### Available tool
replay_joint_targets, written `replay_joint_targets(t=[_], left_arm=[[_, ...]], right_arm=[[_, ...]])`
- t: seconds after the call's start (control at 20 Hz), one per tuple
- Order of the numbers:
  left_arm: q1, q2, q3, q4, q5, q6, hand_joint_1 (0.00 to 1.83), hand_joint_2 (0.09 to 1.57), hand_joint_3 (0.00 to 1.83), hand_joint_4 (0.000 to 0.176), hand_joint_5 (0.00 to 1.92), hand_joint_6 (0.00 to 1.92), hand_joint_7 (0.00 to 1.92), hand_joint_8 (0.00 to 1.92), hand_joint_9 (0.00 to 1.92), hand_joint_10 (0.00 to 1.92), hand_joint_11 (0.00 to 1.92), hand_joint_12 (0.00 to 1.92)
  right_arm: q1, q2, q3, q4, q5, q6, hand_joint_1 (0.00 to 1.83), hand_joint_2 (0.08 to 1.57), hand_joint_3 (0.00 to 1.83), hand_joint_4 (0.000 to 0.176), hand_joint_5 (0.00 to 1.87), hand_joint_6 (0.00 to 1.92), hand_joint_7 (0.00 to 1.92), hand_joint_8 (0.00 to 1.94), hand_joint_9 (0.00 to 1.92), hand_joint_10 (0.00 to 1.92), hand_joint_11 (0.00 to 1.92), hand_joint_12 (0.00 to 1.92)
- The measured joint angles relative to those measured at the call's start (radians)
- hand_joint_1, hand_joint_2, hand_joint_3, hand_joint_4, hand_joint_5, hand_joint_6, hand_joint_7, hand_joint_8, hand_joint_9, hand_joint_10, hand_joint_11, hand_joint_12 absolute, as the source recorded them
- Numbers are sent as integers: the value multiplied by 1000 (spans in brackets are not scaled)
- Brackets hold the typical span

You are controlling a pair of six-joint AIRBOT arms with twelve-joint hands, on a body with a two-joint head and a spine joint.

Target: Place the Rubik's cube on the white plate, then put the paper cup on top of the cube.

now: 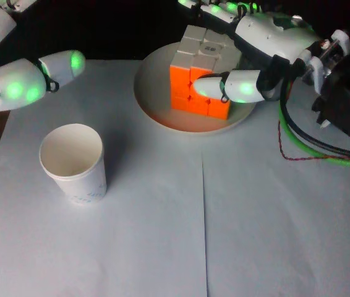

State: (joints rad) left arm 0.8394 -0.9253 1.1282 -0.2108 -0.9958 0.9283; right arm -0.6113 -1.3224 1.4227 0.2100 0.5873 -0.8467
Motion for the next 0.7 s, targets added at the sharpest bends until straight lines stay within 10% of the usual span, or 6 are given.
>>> replay_joint_targets(t=[0.1,0.35,0.5,0.6,0.65,0.7], left_arm=[[0,0,0,-1,-6,0,293,1318,0,119,16,0,0,0,0,0,3,26],[8,0,0,-21,-11,0,284,1301,0,101,23,0,0,0,0,0,0,0],[14,6,-8,-14,-15,0,268,1311,1,65,26,2,0,0,0,0,0,0],[22,16,-13,-11,-19,0,273,1290,0,78,28,2,0,0,0,0,0,0],[26,24,-15,-19,-25,0,306,1260,0,95,18,0,0,0,0,0,0,0],[27,26,-19,-23,-27,0,309,1257,0,96,17,0,0,0,0,0,0,0]], right_arm=[[0,23,-45,-12,-2,-49,525,1059,0,138,0,0,0,0,0,0,0,0],[-3,150,-161,-3,59,-132,554,1073,0,176,0,0,0,0,0,0,0,0],[-16,237,-248,-24,166,-163,551,1081,1,112,0,0,0,0,0,0,0,0],[-54,275,-300,-58,214,-164,585,1108,13,125,0,0,0,0,0,0,0,0],[-83,295,-334,-69,222,-163,579,1204,12,53,60,21,41,13,138,159,0,1078],[-108,306,-352,-76,234,-163,578,1216,1,42,75,20,57,6,52,407,0,1278]])
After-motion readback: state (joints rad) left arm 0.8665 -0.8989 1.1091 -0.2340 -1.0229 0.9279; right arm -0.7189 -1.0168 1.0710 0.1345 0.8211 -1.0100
